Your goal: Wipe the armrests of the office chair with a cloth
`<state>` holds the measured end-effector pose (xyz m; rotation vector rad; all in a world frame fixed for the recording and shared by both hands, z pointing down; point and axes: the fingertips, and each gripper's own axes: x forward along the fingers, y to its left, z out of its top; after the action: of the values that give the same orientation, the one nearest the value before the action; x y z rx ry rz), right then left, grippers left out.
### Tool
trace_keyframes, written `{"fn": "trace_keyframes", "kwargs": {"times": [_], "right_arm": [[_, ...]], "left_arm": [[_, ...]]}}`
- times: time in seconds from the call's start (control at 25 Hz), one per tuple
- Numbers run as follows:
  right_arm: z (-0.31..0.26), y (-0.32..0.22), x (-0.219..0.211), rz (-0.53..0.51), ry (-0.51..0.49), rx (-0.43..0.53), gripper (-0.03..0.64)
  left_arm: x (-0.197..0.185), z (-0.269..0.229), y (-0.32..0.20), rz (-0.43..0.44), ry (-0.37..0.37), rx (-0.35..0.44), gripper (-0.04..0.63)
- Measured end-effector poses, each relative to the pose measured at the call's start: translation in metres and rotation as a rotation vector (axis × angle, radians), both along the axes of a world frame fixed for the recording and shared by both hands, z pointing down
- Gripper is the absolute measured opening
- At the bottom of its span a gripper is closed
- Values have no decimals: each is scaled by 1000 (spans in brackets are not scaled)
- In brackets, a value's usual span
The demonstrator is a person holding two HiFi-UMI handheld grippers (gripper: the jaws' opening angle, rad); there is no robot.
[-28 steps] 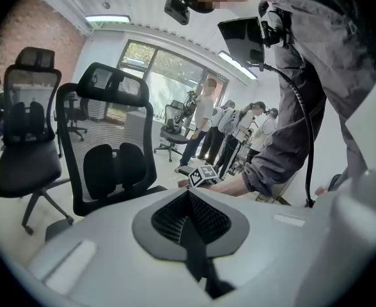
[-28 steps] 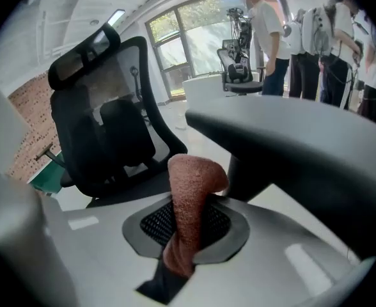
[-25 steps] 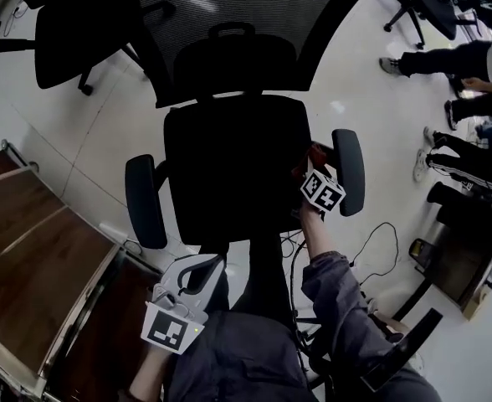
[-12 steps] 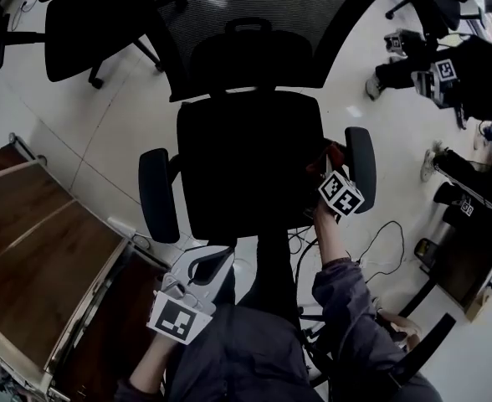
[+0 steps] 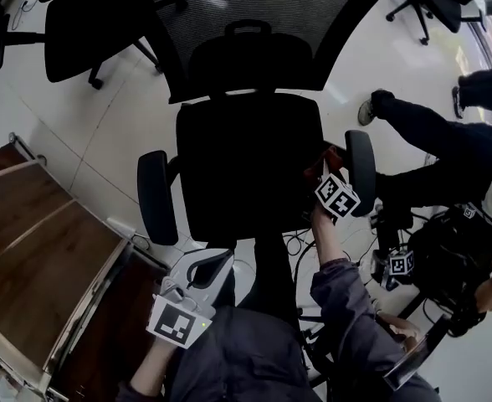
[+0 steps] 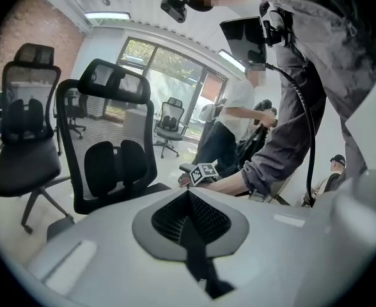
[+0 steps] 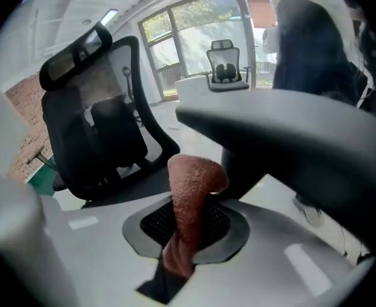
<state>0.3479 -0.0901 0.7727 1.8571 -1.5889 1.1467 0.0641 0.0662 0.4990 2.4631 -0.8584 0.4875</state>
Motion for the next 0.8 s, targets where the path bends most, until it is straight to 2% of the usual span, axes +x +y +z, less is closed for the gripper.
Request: {"fn": "trace_keyframes", "kwargs": {"times": [0.2,0.36,0.52,0.8], "right_arm": [[49,2,10,4,66,-95,55],[60,0,13,10,76,-120,55],[46,-3,6,20,51,-92,55],[-15,-3,-6,44,-27,23,55]], "left_arm": [[-3,12,9,7,-22,-39,15],[-6,12,8,3,-21,-43,17],[-7,11,2,6,-12,-29,17],[-10,-1,-5,10,1,-7,17]]}}
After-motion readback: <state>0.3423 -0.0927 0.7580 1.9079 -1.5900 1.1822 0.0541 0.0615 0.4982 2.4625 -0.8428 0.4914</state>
